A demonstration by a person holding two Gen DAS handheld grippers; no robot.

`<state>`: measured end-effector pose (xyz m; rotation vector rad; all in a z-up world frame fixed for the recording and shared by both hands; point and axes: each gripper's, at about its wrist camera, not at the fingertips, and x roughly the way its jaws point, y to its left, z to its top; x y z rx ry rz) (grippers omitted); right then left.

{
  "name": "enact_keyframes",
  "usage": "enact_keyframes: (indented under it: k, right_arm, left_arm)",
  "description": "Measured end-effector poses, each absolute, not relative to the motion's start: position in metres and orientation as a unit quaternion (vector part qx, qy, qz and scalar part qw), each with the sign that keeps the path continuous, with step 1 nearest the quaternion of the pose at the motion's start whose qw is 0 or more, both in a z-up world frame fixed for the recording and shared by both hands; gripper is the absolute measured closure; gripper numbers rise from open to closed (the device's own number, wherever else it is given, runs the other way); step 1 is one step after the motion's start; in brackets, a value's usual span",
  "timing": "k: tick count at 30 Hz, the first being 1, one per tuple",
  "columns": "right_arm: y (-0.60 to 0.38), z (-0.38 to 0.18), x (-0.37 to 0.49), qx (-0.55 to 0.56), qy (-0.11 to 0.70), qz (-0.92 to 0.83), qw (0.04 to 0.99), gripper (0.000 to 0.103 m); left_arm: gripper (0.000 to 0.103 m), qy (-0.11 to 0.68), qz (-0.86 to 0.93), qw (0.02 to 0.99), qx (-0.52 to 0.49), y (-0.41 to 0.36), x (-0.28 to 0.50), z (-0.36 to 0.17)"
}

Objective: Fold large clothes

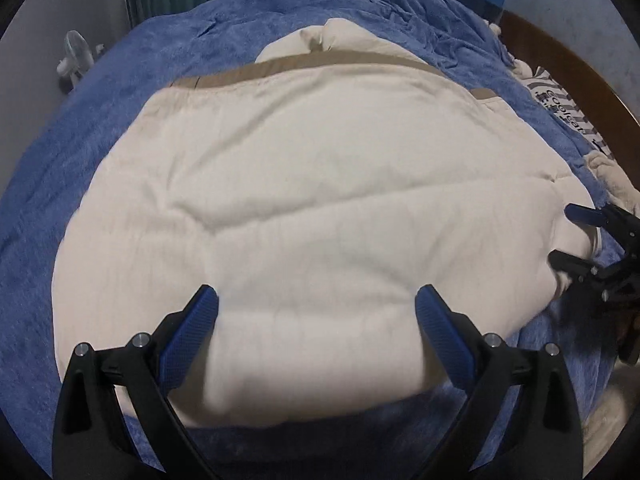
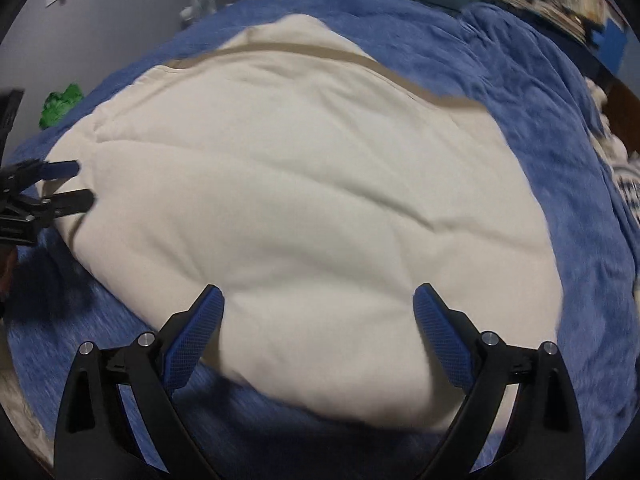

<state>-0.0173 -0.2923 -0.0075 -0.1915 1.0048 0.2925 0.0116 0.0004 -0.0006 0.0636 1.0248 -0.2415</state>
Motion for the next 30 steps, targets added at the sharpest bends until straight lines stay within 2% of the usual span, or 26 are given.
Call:
enact_keyframes:
  k: [4, 8, 16, 20, 22, 30]
  right_arm:
    - [-0.325, -0.016, -0.030, -0.086, 0.485, 0.090, 0.866, 0.011]
    - [-0.360, -0.021, -0.035, -0.012, 0.486, 0.056, 0.872, 0.011]
    - [-0.320, 0.023, -0.015, 0.018, 0.455, 0.106, 0.884, 0.012]
    - [-0.280, 0.007, 0.009, -0.019, 0.488, 0.123, 0.864, 0.012]
    - [-0.270, 0.000, 0.022, -0.032, 0.490, 0.110, 0.864, 0.007]
    - [-0.259, -0.004, 0.099, 0.004, 0.493, 0.068, 0.868, 0.006]
  left_arm:
    - [0.007, 0.490, -0.101, 0.864, 0.052, 0.018, 0.006, -0.002]
    - [0.007, 0.483, -0.084, 0.870, 0.056, 0.032, -0.011, -0.006]
    - [0.007, 0.481, -0.088, 0.871, 0.056, 0.036, -0.018, -0.007]
    - [0.007, 0.480, -0.094, 0.871, 0.045, 0.040, -0.019, -0.007]
    - [0.007, 0.478, -0.095, 0.872, 0.042, 0.041, -0.020, -0.007]
    - [0.007, 0.478, -0.099, 0.872, 0.029, 0.044, -0.016, -0.007]
